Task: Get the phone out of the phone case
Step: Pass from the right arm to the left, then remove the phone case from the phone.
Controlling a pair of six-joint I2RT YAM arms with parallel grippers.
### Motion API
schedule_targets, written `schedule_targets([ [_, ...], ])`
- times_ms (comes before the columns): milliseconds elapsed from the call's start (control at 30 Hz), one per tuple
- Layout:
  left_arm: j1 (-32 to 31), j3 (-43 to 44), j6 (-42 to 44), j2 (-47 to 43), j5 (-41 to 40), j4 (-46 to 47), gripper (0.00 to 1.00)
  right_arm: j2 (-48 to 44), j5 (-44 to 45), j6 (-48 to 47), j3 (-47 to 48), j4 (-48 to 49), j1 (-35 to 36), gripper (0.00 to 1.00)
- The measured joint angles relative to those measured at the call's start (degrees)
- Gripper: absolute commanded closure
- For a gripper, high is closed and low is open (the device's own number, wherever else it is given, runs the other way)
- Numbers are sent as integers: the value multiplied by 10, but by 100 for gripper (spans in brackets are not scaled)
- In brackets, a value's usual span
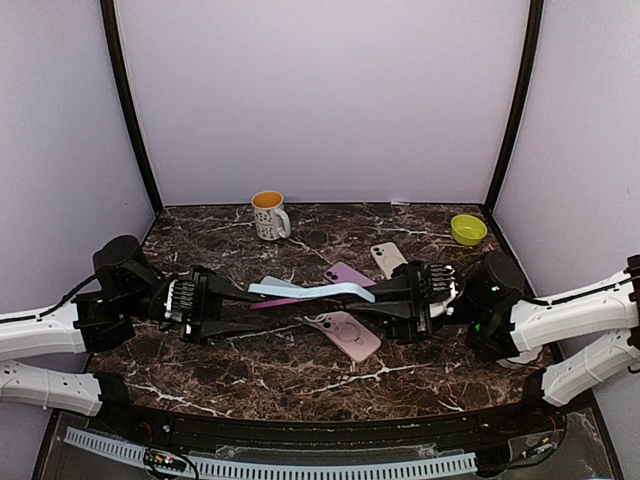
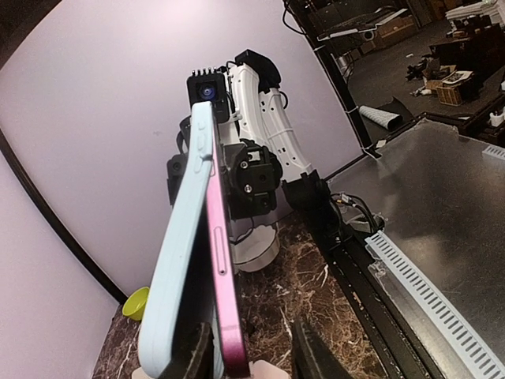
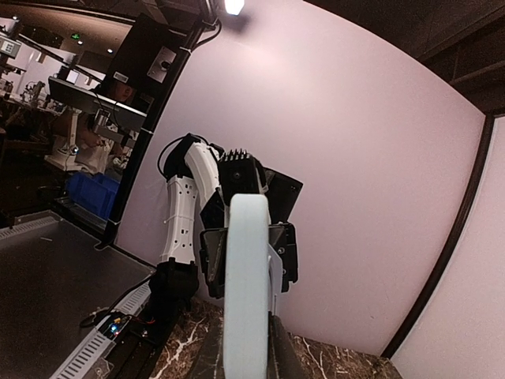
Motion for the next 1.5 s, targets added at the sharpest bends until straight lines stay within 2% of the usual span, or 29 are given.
schedule_targets([
  [200, 0, 0, -2, -5, -21, 6, 77, 43, 30, 2, 3, 61, 17, 100],
  [333, 0, 0, 0, -8, -39, 11, 98, 75, 49, 3, 9, 96, 27, 100],
  [400, 0, -1, -13, -10, -44, 9, 100, 85, 55, -4, 10, 116, 27, 100],
  [433, 0, -1, -14, -12, -48, 9, 100, 87, 57, -4, 10, 120, 27, 96],
  [567, -2, -3, -2, -17, -66, 6, 100, 87, 75, 6, 10, 117, 28, 55],
  [633, -2, -9, 18, -21, -90, 2, 100, 80, 103, 22, 9, 106, 31, 32],
  [667, -1, -17, 48, -23, -126, -13, 100, 52, 141, 40, -2, 81, 36, 16],
  [733, -1, -19, 57, -23, -136, -20, 100, 38, 164, 46, -5, 59, 36, 11],
  [967, 0, -21, 112, -23, -163, -44, 100, -124, 294, 48, -24, -179, 38, 6],
  [1067, 0, -21, 134, -22, -168, -55, 100, -162, 324, 43, -13, -279, 38, 5],
  [1333, 0, -24, 175, -6, -176, -73, 100, -218, 352, 41, 18, -473, 38, 3],
  [1500, 0, -29, 205, 3, -175, -87, 100, -210, 343, 71, 70, -543, 38, 2],
])
